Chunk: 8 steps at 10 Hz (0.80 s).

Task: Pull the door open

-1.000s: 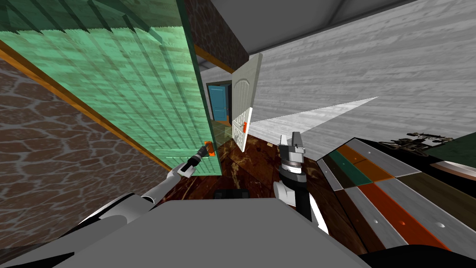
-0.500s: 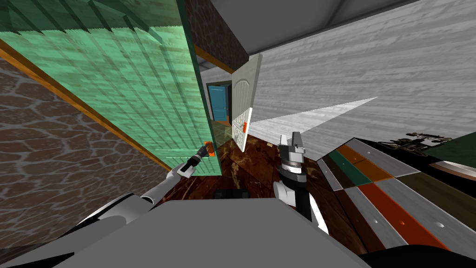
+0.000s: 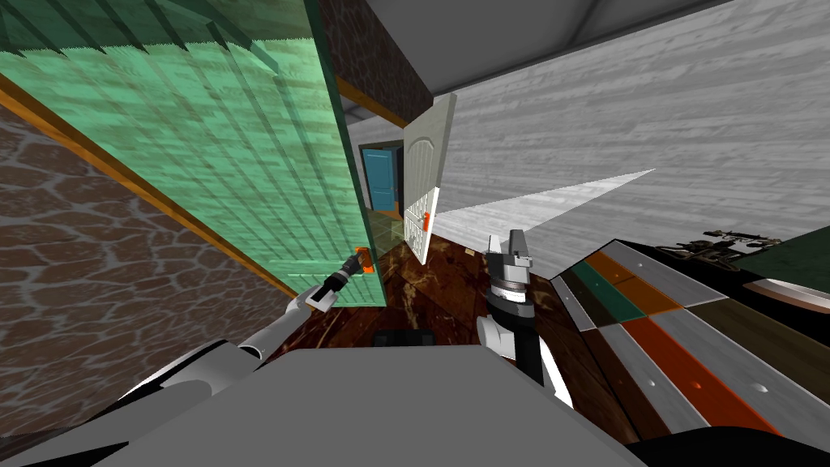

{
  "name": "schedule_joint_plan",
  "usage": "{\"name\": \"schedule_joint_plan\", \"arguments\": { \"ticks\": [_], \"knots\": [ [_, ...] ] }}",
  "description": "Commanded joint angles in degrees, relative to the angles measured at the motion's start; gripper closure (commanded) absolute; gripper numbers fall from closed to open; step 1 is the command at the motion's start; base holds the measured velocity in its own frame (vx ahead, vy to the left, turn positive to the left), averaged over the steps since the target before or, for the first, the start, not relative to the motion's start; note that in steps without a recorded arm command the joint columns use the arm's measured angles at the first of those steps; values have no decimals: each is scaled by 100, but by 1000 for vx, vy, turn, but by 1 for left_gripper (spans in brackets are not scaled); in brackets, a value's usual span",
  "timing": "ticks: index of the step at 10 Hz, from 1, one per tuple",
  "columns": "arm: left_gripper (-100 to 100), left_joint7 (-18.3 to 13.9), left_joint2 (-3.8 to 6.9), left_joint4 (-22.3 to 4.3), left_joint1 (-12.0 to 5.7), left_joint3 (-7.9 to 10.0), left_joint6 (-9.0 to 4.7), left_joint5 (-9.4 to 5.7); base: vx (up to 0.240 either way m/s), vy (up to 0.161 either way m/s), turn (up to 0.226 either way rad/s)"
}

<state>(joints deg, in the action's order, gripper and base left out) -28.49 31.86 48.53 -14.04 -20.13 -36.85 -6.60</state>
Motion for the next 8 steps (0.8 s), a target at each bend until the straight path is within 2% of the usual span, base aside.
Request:
{"name": "schedule_joint_plan", "arguments": {
  "ticks": [1, 8],
  "knots": [
    [100, -40, 31, -10, 12, -12, -41, -2, -3, -5, -13],
    [100, -40, 31, -10, 12, -12, -41, -2, 1, 1, 4]
  ]
}}
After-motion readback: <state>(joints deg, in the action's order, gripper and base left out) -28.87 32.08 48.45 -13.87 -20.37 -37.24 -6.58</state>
